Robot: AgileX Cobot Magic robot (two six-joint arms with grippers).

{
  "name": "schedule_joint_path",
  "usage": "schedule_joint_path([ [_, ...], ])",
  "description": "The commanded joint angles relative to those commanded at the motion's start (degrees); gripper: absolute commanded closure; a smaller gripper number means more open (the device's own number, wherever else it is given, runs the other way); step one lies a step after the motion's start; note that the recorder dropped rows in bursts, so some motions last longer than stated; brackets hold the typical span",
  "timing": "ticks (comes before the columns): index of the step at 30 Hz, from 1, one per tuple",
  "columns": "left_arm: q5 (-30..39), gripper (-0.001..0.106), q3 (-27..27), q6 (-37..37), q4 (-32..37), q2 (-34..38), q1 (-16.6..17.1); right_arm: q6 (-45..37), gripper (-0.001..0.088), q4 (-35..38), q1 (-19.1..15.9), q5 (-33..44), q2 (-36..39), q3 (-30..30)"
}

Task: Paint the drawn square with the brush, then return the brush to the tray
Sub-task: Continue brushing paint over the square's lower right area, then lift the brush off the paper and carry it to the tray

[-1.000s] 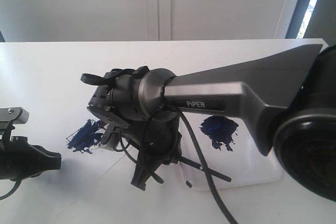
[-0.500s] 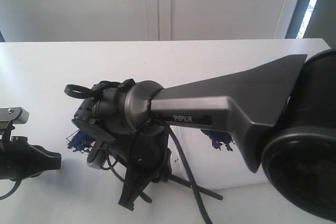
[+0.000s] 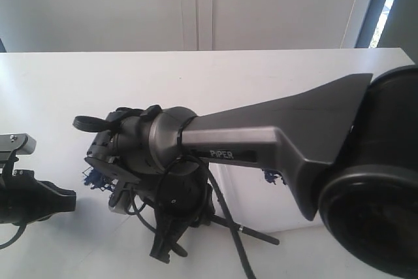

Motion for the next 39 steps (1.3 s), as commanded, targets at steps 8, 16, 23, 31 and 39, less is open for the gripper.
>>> schedule_joint_path([
  [8,0.0,0.105,0.0,0.0,0.12,0.0,0.0,0.5,0.0868,0.95,-1.97,0.0,0.0,0.0],
  [16,0.0,0.105,0.0,0.0,0.12,0.0,0.0,-0.68,0.0868,4.79,3.0,0.0,0.0,0.0],
  [23,0.0,0.105,0.0,-0.09,0.35,0.0,0.0,3.91,0.0868,-4.66,3.85,0.0,-2.21,-0.24],
  [31,0.0,0.105,0.0,-0.09,0.46,0.0,0.0,7.31,0.0868,-4.66,3.85,0.0,-13.74,-3.25],
  [39,0.41,0.105,0.0,-0.09,0.46,0.0,0.0,10.1,0.0868,-4.66,2.84,0.0,-21.41,-2.88],
])
